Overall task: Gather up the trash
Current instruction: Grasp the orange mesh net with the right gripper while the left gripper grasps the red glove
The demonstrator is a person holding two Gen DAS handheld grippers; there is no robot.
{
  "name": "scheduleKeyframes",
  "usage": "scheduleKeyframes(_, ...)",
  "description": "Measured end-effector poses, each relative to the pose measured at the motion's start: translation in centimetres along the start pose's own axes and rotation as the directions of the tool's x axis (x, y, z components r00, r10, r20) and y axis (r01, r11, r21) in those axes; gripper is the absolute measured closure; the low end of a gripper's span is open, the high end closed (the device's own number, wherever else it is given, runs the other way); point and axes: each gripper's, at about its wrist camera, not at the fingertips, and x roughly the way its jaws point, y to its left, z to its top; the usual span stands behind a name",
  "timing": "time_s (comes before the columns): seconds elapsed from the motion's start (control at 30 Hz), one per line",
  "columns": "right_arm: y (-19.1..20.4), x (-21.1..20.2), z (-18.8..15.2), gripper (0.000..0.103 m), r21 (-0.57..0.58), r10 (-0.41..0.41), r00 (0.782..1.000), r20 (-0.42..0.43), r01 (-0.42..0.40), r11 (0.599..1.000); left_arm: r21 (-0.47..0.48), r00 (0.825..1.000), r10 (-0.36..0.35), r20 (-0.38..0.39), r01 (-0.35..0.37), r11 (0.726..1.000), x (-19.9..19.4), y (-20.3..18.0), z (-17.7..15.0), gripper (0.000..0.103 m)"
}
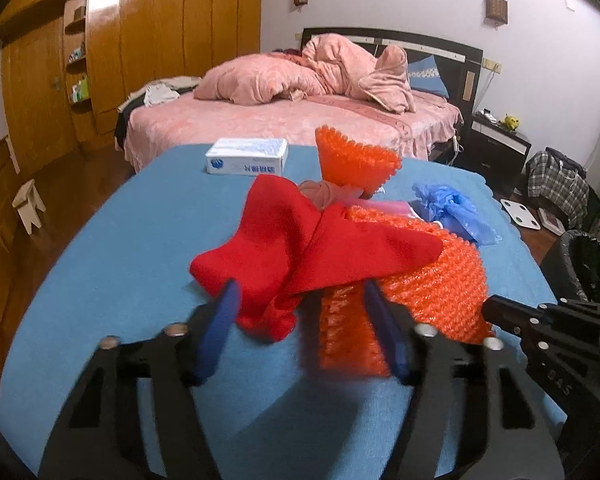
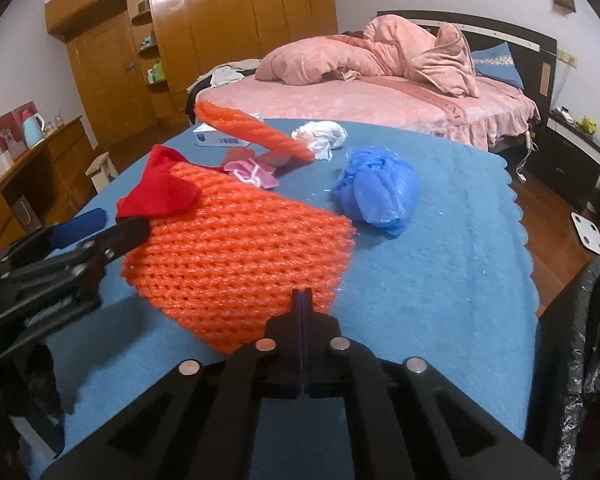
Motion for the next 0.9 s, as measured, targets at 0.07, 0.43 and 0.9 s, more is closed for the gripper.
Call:
scheduleKeyframes(0.07,0.0,0.1,0.0,0.103,0.001,0.001,1.000,-0.002,-0.001,1.000,-0.002,1.000,-0.012,-0.020,0.012,1.000,0.5,0.0,0.0,0.070)
scheduleKeyframes(0.43,0.6,-0.4,0.1,0.088,-0.028,0.020,1.000,0.006,-0.020,0.999,-0.057,1.000,-0.001,0.014,0.002,0.998,-1.1,1.4,-0.4,0.098)
scheduleKeyframes(0.9,2.6,1.1,-0.3,0.056,-0.073,0.030,0.996,-0.079,-0.035,0.997,-0.084,0.999,0.041,0.028,-0.038,0.996,-4.3,4.0,-1.5,0.098)
